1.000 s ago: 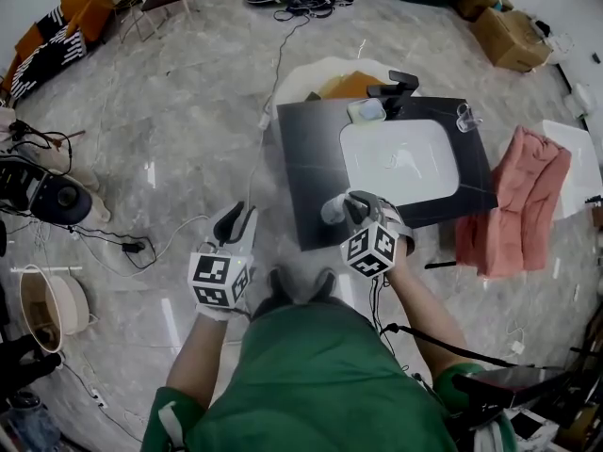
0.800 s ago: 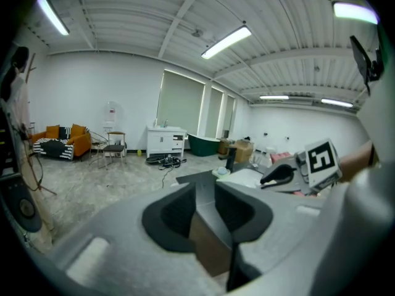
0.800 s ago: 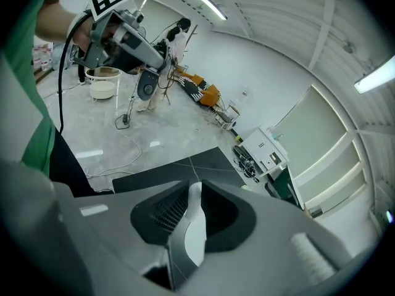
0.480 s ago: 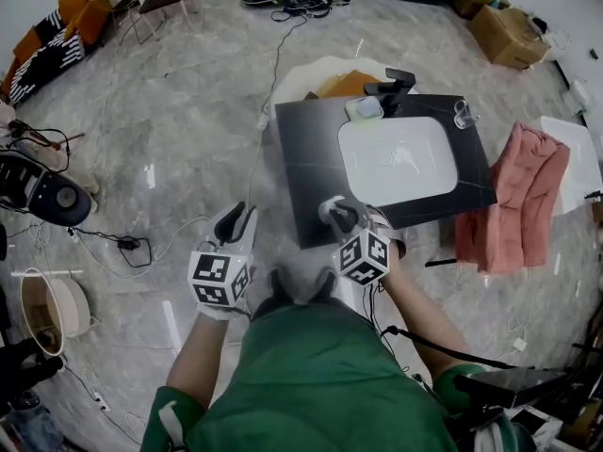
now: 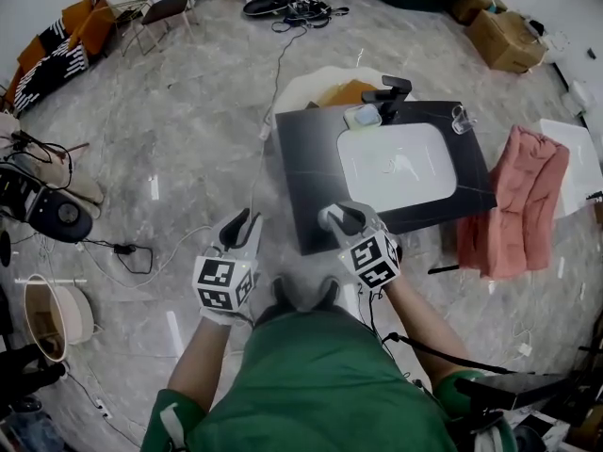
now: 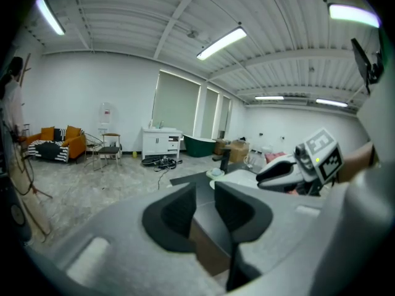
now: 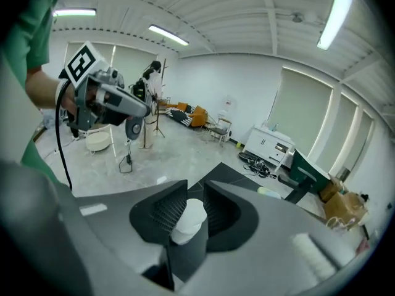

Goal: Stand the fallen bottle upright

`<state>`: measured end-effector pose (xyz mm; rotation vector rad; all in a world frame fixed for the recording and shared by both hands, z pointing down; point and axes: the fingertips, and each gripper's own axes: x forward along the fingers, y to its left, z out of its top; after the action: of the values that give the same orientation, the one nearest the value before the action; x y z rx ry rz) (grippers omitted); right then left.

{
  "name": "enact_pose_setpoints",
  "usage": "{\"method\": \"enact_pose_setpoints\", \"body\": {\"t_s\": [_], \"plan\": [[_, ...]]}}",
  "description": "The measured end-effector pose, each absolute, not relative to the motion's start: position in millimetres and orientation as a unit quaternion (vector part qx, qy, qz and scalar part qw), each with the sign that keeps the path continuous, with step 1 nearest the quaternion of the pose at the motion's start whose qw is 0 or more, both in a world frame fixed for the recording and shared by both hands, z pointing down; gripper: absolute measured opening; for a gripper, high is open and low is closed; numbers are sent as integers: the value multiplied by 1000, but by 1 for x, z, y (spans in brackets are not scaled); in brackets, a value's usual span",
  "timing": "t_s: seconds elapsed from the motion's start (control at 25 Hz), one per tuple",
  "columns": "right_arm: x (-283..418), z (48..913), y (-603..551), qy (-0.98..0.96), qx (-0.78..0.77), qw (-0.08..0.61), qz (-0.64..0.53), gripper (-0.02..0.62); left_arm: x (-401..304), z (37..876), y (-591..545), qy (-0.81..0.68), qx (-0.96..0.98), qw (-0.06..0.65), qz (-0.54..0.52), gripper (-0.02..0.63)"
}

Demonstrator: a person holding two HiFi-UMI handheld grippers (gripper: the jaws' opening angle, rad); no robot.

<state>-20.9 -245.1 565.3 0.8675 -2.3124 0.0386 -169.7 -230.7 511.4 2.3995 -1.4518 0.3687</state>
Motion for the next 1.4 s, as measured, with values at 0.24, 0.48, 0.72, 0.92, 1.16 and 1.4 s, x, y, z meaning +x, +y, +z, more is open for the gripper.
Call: {"method": "enact_pose_setpoints", "body": {"t_s": [0.24, 0.48, 0.72, 0.92, 1.16, 1.4], "plan": [[-7, 523, -254, -895, 369, 234, 91, 77, -166, 493, -236, -504, 843, 142, 126, 91], [21, 459, -275, -889, 423, 160, 78, 77, -168, 454, -253, -508, 848, 105, 111, 91], [52, 398, -287, -875, 472, 82, 70, 77, -159, 415, -268, -500, 858, 69, 94, 91], [73, 356, -281, -863, 502, 28, 52, 77, -150, 379, -275, -496, 864, 42, 72, 91], [85, 326, -273, -851, 526, -8, 8, 77, -139, 342, -285, -488, 872, 15, 41, 91], [104, 312, -268, -840, 542, -41, 3, 77, -126, 319, -292, -483, 875, -8, 28, 91]]}}
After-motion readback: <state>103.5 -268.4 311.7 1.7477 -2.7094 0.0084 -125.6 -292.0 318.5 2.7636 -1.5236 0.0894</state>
